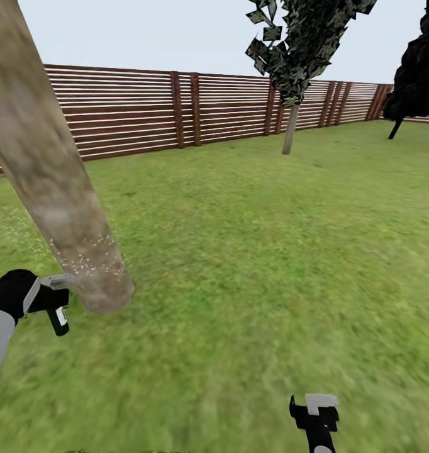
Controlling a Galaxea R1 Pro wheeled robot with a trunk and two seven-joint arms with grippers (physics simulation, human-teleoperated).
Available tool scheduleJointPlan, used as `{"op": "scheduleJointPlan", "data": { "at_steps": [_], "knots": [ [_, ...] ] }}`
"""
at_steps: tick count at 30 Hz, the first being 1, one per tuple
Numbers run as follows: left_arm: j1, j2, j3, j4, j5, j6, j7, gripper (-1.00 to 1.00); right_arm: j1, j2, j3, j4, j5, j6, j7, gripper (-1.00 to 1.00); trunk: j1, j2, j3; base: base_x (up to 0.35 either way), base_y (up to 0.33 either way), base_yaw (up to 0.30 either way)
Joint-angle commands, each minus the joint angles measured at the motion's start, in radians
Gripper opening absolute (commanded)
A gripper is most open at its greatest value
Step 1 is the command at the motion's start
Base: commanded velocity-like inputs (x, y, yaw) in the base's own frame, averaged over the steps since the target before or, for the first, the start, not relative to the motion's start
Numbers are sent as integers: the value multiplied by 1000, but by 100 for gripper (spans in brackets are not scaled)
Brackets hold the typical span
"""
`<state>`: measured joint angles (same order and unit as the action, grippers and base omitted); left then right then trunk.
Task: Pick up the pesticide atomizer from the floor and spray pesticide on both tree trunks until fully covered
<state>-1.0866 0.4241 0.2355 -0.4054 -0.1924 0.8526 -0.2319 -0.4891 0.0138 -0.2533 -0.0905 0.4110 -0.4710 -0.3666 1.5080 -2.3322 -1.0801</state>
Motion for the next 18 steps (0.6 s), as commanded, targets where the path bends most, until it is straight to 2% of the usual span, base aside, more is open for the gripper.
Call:
{"op": "scheduleJointPlan", "data": {
  "at_steps": [1,4,7,9,11,14,16,18],
  "knots": [
    [-16,3,0,0,-2,18,-1,-100,0,0,0,0,0,0,0,100,0,0,0,0,0,277],
    [-94,-5,0,-14,0,50,1,-100,0,0,0,0,0,0,0,100,0,0,0,0,0,227],
    [-128,-13,0,-34,2,60,4,-100,0,-1,0,0,0,0,0,100,0,0,0,0,0,37],
    [-158,-16,-2,-42,1,109,5,-100,0,-1,0,0,0,0,0,100,0,0,0,0,0,2],
    [-163,-16,-8,-44,-1,116,5,-100,0,-1,0,0,0,0,0,100,0,0,0,0,0,0],
    [-155,-14,-99,-44,-2,125,3,-100,0,0,0,0,-1,0,1,100,0,0,0,179,0,0],
    [-153,-13,-119,-44,-2,126,3,-100,1,0,0,0,0,0,1,100,0,0,0,324,0,0],
    [-153,-12,-123,-43,-2,126,-1,-100,0,0,0,0,0,0,0,100,0,0,0,337,0,36]
  ]
}}
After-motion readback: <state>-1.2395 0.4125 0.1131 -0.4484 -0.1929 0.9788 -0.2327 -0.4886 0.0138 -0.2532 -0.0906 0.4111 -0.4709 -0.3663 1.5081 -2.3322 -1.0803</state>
